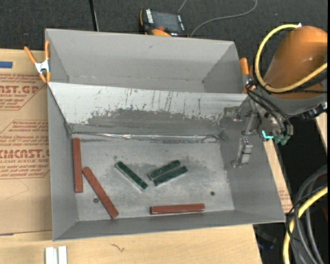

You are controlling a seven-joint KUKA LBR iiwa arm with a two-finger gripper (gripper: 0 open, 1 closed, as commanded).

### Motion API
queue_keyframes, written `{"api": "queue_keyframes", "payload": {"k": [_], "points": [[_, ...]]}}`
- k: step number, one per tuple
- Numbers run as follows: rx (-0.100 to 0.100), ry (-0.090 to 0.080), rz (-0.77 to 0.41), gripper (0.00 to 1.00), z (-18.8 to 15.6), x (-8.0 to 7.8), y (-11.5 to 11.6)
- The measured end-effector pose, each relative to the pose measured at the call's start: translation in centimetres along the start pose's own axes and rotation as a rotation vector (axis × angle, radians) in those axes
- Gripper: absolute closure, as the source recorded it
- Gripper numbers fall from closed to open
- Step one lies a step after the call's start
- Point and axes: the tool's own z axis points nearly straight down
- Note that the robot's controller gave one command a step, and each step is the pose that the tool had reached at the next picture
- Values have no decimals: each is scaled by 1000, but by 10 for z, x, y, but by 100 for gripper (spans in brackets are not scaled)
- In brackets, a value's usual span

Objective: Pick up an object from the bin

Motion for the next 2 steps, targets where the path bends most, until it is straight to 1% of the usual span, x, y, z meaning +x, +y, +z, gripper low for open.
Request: {"api": "queue_keyframes", "payload": {"k": [1,2], "points": [[-2,1,-223,0,169,12,90],[-1,-8,-269,0,133,20,123]]}}
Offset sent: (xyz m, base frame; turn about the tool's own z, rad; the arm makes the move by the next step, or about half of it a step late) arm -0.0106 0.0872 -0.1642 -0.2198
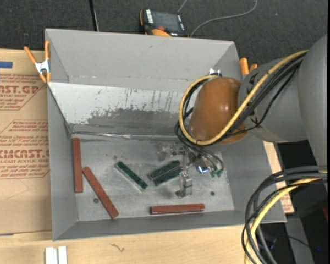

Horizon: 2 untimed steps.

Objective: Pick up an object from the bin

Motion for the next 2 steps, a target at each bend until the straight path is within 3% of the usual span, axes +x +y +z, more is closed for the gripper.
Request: {"api": "queue_keyframes", "payload": {"k": [1,2], "points": [[0,1,51,0,2,-10,-3],[0,6,49,0,33,-7,-7]]}}
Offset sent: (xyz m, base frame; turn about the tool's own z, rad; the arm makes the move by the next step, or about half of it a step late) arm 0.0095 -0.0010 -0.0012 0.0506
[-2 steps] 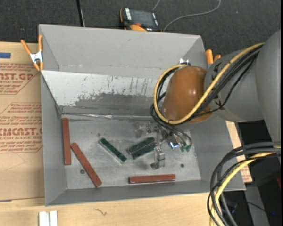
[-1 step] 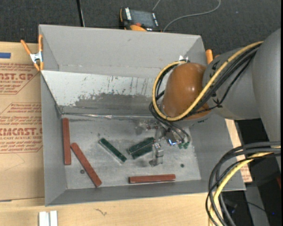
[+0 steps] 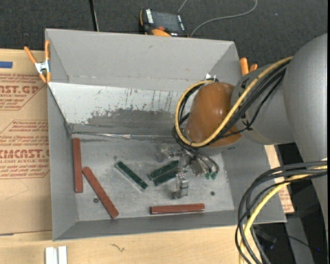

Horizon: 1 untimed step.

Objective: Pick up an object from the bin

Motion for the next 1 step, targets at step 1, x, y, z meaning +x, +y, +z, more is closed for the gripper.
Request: {"api": "queue_keyframes", "payload": {"k": [1], "points": [[1,-3,0,0,0,0,1]]}}
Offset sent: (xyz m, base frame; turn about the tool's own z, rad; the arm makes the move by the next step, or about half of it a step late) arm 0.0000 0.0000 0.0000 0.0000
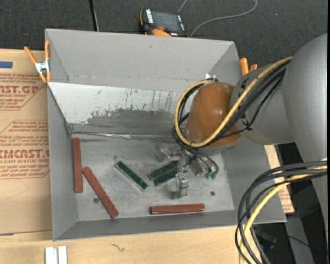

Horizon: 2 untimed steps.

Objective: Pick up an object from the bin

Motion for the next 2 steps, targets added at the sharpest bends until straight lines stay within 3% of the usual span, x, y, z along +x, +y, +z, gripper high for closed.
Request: {"api": "queue_keyframes", "payload": {"k": [1,2], "points": [[0,-1,0,100,0,0,0],[1,-4,-1,100,-40,-1,1]]}}
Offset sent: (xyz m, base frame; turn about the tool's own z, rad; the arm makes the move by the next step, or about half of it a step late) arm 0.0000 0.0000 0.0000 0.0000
